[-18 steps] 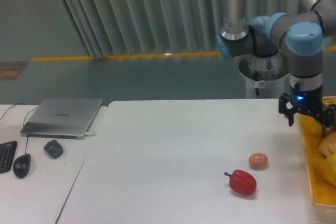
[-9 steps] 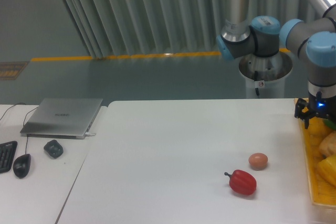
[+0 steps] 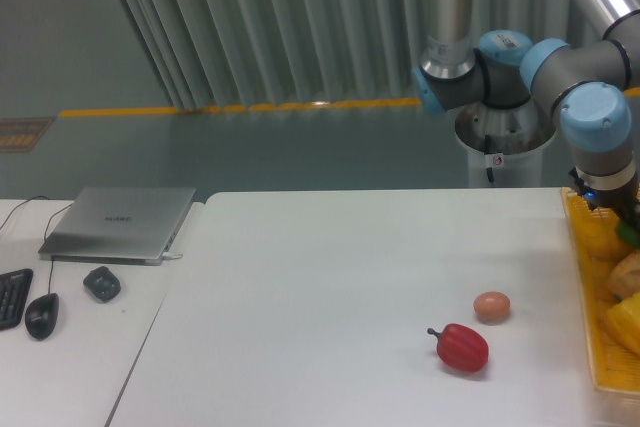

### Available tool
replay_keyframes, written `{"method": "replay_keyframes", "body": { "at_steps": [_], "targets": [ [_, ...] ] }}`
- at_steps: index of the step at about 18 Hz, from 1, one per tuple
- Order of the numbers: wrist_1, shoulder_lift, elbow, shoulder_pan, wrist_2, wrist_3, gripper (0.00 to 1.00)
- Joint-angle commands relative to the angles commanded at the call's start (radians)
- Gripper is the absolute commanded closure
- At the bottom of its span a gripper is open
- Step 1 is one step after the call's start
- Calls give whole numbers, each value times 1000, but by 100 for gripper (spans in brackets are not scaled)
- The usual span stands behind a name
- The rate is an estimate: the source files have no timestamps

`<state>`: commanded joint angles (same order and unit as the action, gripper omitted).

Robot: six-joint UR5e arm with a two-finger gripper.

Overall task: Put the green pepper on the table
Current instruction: 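Lower the gripper into the basket and grasp the green pepper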

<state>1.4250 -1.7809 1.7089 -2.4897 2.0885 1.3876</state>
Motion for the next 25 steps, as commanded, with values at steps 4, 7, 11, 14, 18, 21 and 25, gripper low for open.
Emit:
{"method": "replay_keyframes", "body": {
  "at_steps": [4,7,11,14,18,21,25],
  "targets": [
    [17,-8,-8,17,25,56,0],
    [14,-8,-5,31,28,57,0],
    [17,-43,-2,31,35,85,0],
    [23,-49,-6,22,25,102,1],
    [3,-54,-12,-32,-126,110,8],
    [-8,-45,-14,-34,-150,106,0],
    [-18,-46,-12,-35,-140,133,0]
  ]
}}
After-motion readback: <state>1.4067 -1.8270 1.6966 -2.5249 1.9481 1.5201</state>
